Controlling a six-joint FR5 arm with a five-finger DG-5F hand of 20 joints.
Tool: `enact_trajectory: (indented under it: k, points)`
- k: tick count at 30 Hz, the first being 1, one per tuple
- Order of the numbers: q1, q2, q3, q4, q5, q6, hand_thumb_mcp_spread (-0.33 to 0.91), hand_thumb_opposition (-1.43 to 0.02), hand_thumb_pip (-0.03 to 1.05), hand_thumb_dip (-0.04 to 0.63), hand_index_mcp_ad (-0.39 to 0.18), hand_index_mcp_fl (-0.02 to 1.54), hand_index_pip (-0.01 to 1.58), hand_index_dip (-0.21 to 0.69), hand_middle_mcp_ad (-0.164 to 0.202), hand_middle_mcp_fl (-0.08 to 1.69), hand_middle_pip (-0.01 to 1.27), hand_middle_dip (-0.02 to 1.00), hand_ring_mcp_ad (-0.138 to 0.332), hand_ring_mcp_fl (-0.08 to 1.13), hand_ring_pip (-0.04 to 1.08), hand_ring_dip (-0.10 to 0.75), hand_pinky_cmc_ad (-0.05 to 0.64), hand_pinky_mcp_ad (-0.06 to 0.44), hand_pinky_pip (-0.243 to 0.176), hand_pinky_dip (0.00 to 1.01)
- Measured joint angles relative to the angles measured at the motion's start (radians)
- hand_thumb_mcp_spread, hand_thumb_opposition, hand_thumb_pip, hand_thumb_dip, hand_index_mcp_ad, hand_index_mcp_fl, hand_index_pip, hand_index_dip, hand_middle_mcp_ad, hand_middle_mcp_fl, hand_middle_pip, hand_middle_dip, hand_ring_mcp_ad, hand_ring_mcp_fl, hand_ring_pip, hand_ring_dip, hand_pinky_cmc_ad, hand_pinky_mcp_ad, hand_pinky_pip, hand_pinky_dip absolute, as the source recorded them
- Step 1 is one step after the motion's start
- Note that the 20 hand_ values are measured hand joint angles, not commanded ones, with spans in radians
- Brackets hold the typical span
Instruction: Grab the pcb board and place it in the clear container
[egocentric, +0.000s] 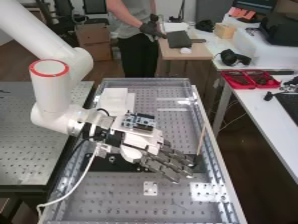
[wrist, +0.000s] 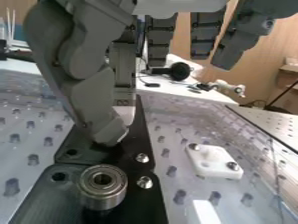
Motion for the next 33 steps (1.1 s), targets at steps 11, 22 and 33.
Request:
enact_trajectory:
  k: [11, 22, 33]
  points:
    - [-0.001, -0.002, 0.001, -0.001, 0.0, 0.004, 0.46, -0.95, 0.69, 0.26, -0.138, 0.39, 1.54, 0.11, 0.023, 0.03, 0.14, 0.12, 0.19, 0.0, 0.09, -0.005, 0.333, 0.183, -0.091, 0.33]
    - [-0.003, -0.003, 0.001, 0.009, -0.006, 0.02, 0.48, -0.97, 0.67, 0.253, -0.134, 0.43, 1.54, 0.136, 0.023, 0.04, 0.14, 0.12, 0.19, 0.0, 0.1, 0.0, 0.333, 0.183, -0.091, 0.33]
    - [-0.004, 0.04, -0.001, 0.018, 0.0, 0.046, 0.49, -0.99, 0.66, 0.253, -0.136, 0.46, 1.52, 0.134, 0.023, 0.06, 0.14, 0.12, 0.188, 0.0, 0.1, 0.0, 0.332, 0.183, -0.091, 0.29]
